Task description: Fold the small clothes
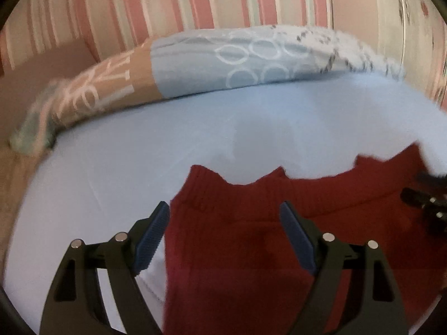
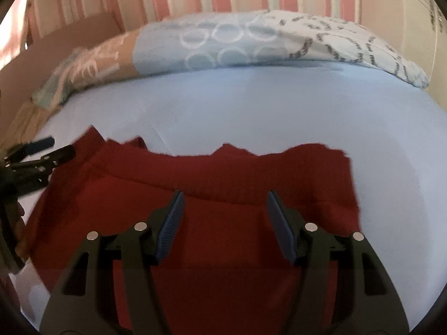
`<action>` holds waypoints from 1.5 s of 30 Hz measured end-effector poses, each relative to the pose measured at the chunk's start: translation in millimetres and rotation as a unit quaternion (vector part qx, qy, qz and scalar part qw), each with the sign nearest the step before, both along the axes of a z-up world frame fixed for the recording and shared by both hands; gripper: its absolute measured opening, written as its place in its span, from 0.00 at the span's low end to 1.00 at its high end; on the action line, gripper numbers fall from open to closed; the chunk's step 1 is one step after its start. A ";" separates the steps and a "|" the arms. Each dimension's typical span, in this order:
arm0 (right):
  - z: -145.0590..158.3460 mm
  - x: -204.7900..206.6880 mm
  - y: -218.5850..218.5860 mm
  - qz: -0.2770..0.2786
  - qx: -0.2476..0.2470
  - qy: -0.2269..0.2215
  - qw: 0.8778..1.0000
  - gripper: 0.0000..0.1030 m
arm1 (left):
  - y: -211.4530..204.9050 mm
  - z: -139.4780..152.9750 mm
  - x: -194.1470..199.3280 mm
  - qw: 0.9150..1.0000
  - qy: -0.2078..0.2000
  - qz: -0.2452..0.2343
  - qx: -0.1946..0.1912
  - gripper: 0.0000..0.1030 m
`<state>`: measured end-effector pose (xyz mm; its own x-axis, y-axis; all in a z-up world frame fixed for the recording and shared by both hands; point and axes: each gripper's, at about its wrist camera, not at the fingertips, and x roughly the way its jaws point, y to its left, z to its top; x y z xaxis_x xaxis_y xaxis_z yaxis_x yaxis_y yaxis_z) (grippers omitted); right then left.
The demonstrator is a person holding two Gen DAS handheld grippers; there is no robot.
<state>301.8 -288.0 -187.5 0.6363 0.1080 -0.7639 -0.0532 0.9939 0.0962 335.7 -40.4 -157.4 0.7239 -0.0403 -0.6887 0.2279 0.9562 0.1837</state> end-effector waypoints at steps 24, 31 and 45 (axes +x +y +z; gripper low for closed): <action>37.5 -75.8 -35.8 -0.043 0.025 -0.054 0.997 0.81 | 54.4 1.8 -42.7 0.999 0.012 0.021 -0.036 0.84; 11.8 -155.1 -6.3 -0.027 -0.017 -0.017 0.999 0.81 | 58.4 -24.7 -114.7 0.998 0.064 0.004 -0.030 0.84; -20.8 -163.9 -20.7 -0.057 0.021 0.028 0.998 0.79 | 77.7 -56.2 -121.0 0.992 0.104 0.029 -0.063 0.92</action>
